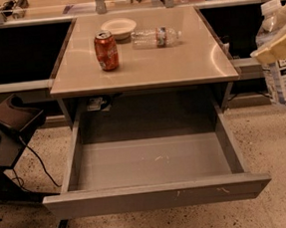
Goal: Pick blue plastic bottle from top drawer and place on counter
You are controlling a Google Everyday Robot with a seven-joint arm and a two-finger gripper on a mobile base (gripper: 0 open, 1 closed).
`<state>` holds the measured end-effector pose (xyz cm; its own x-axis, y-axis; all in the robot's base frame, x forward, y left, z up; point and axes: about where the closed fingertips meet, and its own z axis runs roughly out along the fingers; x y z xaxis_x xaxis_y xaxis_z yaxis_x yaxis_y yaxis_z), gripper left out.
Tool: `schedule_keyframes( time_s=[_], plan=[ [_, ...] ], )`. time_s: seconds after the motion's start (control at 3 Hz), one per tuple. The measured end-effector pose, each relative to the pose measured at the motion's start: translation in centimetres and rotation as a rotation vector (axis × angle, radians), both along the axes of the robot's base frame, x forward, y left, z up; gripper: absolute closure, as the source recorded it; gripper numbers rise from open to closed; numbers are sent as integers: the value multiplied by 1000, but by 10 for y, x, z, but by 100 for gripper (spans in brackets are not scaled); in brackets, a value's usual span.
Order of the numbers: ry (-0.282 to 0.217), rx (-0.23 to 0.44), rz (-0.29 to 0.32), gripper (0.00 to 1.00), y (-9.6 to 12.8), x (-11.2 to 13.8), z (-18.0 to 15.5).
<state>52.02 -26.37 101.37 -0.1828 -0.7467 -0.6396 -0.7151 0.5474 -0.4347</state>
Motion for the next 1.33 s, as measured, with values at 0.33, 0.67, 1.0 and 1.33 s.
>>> schedule_keyframes(
  time_s=[0.33,0.67,1.0,1.33],
  plan=[
    [14,37,32,100,13,11,-12],
    [-70,101,84,100,48,61,12],
    [-182,154,105,100,86,122,68],
    [-235,240,95,100,115,176,105]
  ],
)
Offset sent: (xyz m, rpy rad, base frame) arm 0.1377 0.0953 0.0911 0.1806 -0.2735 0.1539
